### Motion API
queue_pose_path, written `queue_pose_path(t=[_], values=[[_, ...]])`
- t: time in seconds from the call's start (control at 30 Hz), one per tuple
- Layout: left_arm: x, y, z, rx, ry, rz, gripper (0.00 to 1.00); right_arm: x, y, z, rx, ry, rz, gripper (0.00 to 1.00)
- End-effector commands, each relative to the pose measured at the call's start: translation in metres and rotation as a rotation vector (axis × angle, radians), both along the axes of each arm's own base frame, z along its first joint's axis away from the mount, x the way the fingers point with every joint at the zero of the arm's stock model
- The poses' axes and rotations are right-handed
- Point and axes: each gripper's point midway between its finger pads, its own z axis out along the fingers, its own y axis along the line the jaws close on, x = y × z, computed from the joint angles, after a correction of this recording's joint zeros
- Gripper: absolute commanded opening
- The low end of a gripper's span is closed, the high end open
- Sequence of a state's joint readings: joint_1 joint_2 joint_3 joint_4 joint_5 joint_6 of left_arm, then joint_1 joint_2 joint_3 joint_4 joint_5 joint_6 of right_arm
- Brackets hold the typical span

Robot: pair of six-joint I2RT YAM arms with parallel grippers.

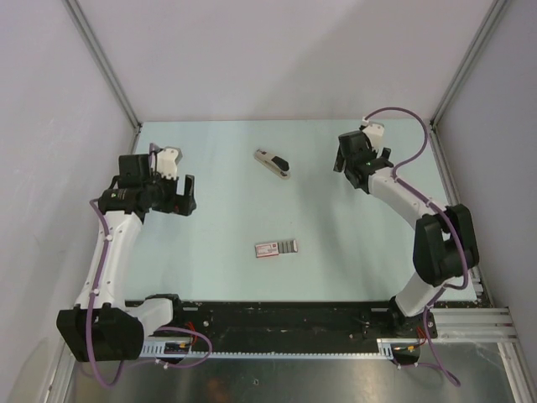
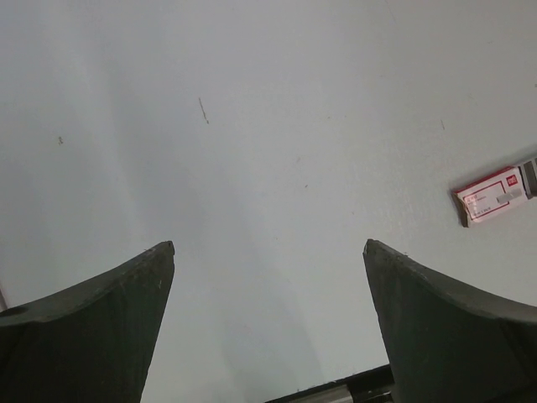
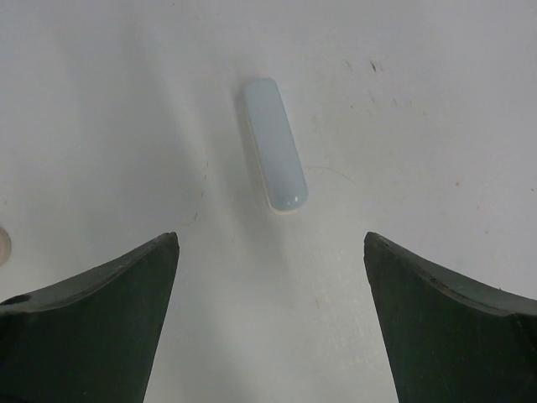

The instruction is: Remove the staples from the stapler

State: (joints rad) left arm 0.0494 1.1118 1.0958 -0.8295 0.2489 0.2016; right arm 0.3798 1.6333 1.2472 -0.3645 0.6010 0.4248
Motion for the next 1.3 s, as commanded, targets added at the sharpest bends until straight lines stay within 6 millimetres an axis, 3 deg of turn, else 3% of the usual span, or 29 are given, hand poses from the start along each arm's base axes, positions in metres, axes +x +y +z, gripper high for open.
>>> queue_pose_path(t=[0.0,0.2,0.53,0.93,1.07,1.27], values=[[-0.001,-0.007,0.015,-0.046,-0.018,-0.017,0.99,0.026,0.003,-0.013,-0.003,-0.012,0.002,0.96],[-0.003,-0.007,0.018,-0.04,-0.018,-0.025,0.99,0.035,-0.008,-0.044,-0.049,0.043,-0.024,0.94],[-0.005,-0.01,0.014,-0.055,-0.002,-0.034,0.99,0.047,-0.027,-0.061,-0.018,0.064,-0.032,0.92],[-0.006,-0.009,0.023,-0.043,-0.035,-0.037,0.99,0.063,-0.033,-0.101,0.052,0.148,0.007,0.93],[-0.006,-0.01,0.025,-0.05,-0.037,-0.042,1.0,0.063,-0.029,-0.102,0.057,0.154,0.023,0.82],[-0.005,-0.01,0.018,-0.051,-0.014,-0.038,1.0,0.055,-0.016,-0.103,0.031,0.176,0.045,0.56]])
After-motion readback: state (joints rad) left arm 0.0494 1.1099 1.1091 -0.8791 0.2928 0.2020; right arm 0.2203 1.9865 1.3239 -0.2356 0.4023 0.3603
